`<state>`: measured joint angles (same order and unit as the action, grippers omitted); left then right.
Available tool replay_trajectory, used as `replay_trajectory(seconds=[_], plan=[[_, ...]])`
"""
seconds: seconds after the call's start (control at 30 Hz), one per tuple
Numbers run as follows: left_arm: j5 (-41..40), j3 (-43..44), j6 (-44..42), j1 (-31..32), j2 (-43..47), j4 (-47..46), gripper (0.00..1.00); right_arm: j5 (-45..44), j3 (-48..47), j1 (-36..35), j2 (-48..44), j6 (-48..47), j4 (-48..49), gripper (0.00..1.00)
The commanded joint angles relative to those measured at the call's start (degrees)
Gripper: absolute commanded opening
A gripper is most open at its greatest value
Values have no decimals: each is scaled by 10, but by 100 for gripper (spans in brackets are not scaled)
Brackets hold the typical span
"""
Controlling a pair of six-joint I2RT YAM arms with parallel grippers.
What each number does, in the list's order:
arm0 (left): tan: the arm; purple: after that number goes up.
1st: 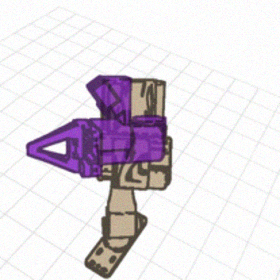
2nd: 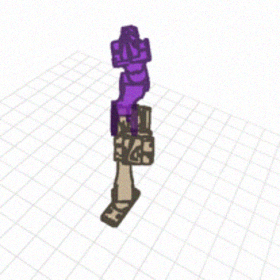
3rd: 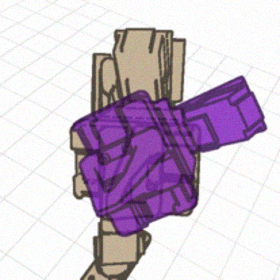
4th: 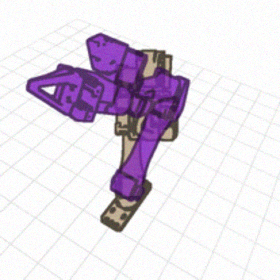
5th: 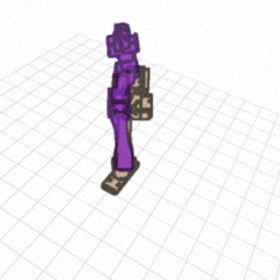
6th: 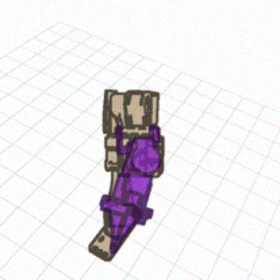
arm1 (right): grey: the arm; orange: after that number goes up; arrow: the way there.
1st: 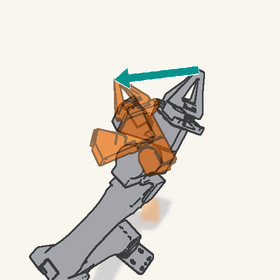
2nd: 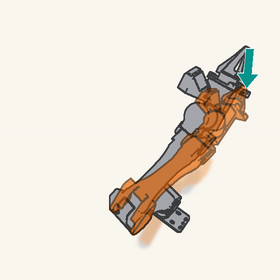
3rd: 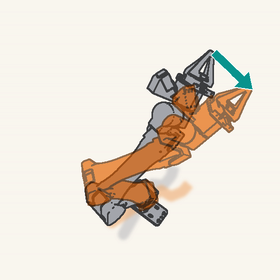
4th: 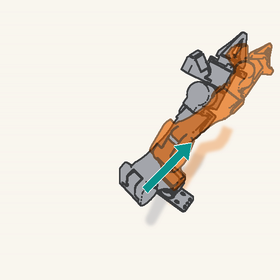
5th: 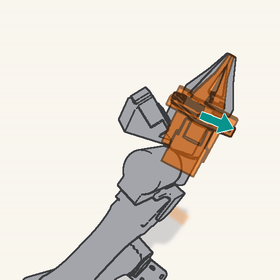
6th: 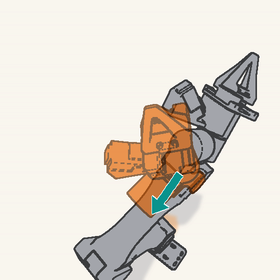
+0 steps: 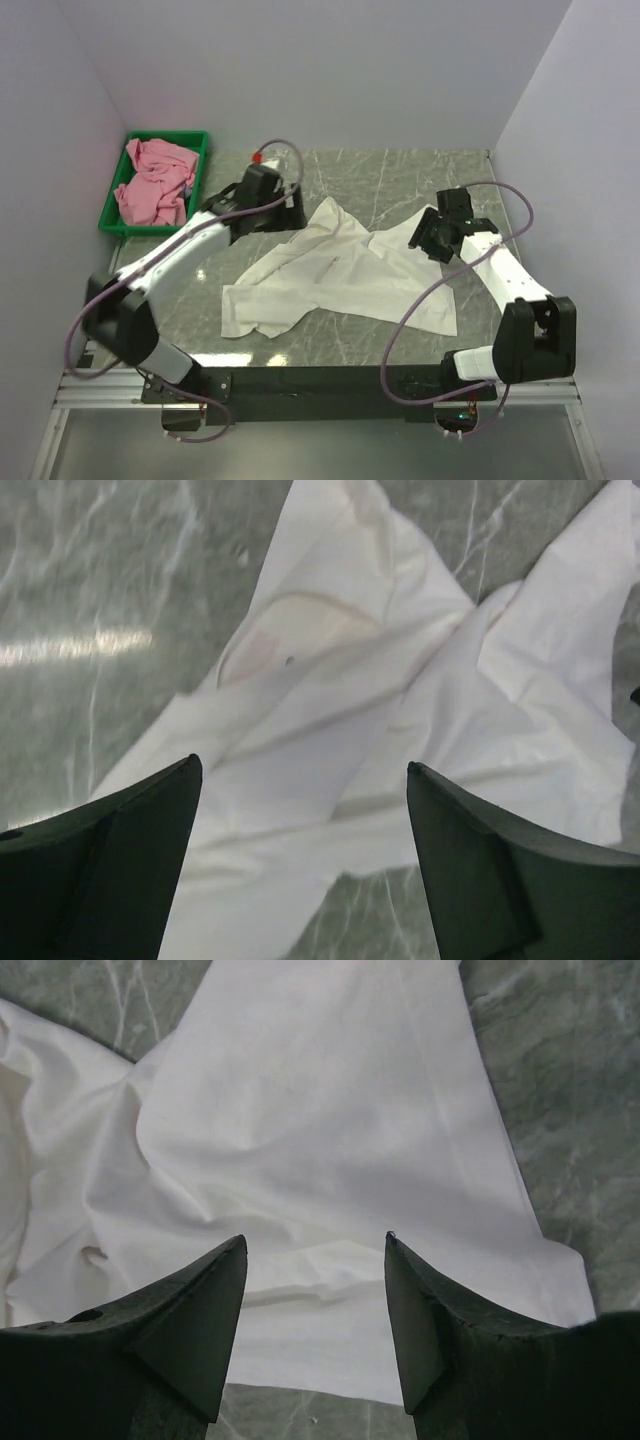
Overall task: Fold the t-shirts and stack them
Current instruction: Flatten the tshirt out
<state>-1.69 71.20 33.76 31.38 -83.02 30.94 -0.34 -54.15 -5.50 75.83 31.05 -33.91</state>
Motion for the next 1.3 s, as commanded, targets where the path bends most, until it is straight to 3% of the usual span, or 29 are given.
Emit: replay_trajectory(seconds=[0.0, 0.23, 0.37, 0.53, 0.73, 0.8, 0.83, 0.9, 0.93, 1.03, 1.27], plan=[[-69, 106, -73, 36, -90, -60, 88, 23, -10, -4, 24, -1, 58, 64], [-81, 265, -206, 80, -308, -89, 79, 56, 20, -4, 77, -3, 98, 64], [-70, 337, -258, 88, -383, -78, 72, 64, 37, -4, 88, -5, 111, 64], [-60, 365, -281, 88, -438, -66, 66, 69, 62, -5, 94, -5, 126, 64], [-67, 355, -287, 89, -463, -66, 61, 67, 89, -5, 103, -5, 140, 64], [-81, 348, -288, 90, -464, -74, 46, 64, 95, -5, 104, -6, 141, 64], [-84, 344, -290, 90, -462, -77, 31, 62, 98, -6, 105, -7, 142, 64], [-99, 337, -295, 88, -450, -81, 15, 57, 104, -5, 104, -8, 144, 64], [-105, 335, -299, 88, -443, -82, 2, 55, 106, -3, 106, -9, 143, 64], [-139, 330, -302, 71, -408, -80, 1, 53, 113, 2, 113, -6, 140, 64], [-224, 332, -291, -34, -316, -49, 1, 53, 129, 21, 115, 2, 140, 63]])
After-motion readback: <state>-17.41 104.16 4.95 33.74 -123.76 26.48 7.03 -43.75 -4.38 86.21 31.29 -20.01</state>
